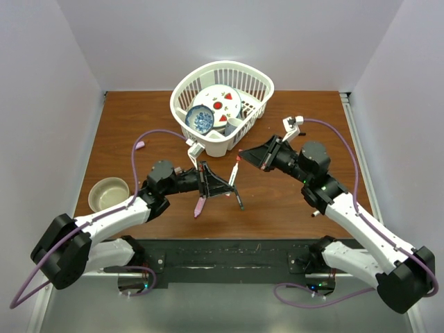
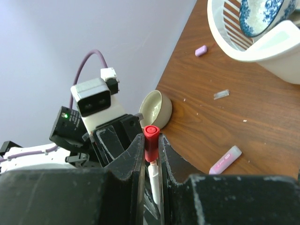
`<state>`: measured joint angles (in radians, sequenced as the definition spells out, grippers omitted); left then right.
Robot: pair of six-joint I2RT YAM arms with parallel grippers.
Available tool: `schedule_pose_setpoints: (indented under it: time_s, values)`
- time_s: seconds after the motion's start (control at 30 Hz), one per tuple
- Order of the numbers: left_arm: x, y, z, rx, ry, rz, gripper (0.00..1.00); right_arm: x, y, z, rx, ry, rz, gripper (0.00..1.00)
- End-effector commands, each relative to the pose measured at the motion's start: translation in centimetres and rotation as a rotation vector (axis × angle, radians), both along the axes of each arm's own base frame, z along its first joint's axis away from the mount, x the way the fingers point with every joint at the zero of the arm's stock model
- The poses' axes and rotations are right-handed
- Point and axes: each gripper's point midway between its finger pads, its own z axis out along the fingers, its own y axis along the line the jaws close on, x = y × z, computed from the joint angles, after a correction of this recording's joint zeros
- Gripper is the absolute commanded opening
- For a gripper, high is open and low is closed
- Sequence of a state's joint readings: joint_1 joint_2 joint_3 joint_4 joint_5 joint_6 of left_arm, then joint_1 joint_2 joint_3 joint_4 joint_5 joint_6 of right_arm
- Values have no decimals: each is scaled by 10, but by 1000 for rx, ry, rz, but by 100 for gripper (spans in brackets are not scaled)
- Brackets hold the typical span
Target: Insert the pens into the pen caps
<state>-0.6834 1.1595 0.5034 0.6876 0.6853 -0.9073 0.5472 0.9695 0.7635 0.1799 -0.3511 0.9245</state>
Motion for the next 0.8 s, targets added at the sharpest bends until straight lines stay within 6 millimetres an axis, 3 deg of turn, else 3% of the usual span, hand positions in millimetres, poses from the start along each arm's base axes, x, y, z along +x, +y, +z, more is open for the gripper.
schedule_pose_setpoints:
  time_s: [0.0, 0.47, 0.77]
  values:
    - [-2, -2, 16, -41, -50, -18, 0, -10, -1, 0, -7, -26, 21, 3]
    - [4, -4, 22, -34, -70, 3, 0, -22, 6, -19, -50, 5, 38, 3]
    - [14, -3, 37, -30, -113, 54, 0, -34, 11, -31, -91, 1, 38, 10]
